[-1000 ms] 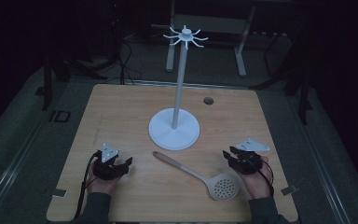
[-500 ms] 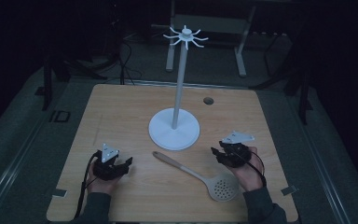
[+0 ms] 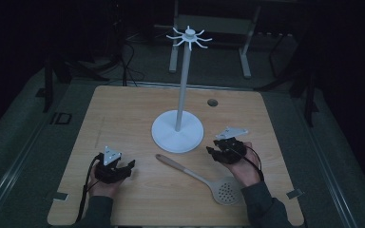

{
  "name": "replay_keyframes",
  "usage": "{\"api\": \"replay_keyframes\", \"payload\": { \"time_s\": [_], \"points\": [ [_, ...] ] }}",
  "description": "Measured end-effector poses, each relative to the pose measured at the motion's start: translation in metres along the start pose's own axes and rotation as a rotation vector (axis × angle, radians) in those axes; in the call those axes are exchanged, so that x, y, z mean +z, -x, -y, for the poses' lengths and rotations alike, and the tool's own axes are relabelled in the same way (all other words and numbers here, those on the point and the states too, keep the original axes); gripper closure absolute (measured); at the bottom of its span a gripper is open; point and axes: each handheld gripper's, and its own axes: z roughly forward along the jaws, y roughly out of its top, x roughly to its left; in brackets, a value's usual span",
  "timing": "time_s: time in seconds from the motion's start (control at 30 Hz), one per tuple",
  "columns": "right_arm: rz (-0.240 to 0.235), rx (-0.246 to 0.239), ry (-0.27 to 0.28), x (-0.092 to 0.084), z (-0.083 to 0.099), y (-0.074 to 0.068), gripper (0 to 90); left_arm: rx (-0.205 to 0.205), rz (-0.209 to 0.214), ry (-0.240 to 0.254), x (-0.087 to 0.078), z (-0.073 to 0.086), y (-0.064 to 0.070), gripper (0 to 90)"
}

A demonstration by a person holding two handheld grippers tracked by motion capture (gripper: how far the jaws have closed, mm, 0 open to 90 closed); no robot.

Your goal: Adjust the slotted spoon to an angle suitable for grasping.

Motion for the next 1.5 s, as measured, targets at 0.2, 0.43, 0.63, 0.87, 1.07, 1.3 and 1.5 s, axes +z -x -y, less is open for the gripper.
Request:
{"api": "replay_keyframes", "payload": {
  "time_s": [0.2, 0.43, 0.63, 0.87, 1.07, 1.3, 1.5],
  "points": [
    [-0.013, -0.013, -0.009, 0.005, -0.006, -0.004, 58.8, 0.0, 0.001, -0.001, 0.0, 0.0, 0.0, 35.9],
    [-0.03, -0.036, -0.03, 0.011, -0.013, -0.009, 60.2, 0.002, 0.002, -0.003, 0.0, 0.0, 0.0, 35.9],
    [-0.052, -0.055, -0.06, 0.018, -0.019, -0.013, 61.1, 0.005, 0.002, -0.004, 0.0, 0.0, 0.0, 35.9],
    [-0.077, -0.075, -0.103, 0.026, -0.023, -0.018, 60.1, 0.004, 0.003, -0.003, 0.0, 0.0, 0.0, 35.9],
    [-0.089, -0.114, -0.132, 0.031, -0.03, -0.026, 58.8, 0.003, 0.003, 0.0, 0.0, 0.0, 0.0, 35.9],
    [-0.103, -0.142, -0.164, 0.038, -0.035, -0.033, 56.5, 0.0, 0.003, 0.002, -0.001, 0.0, -0.001, 35.9],
    [-0.107, -0.181, -0.209, 0.048, -0.037, -0.039, 55.3, -0.001, 0.005, 0.004, -0.001, 0.0, -0.001, 35.9]
  ]
}}
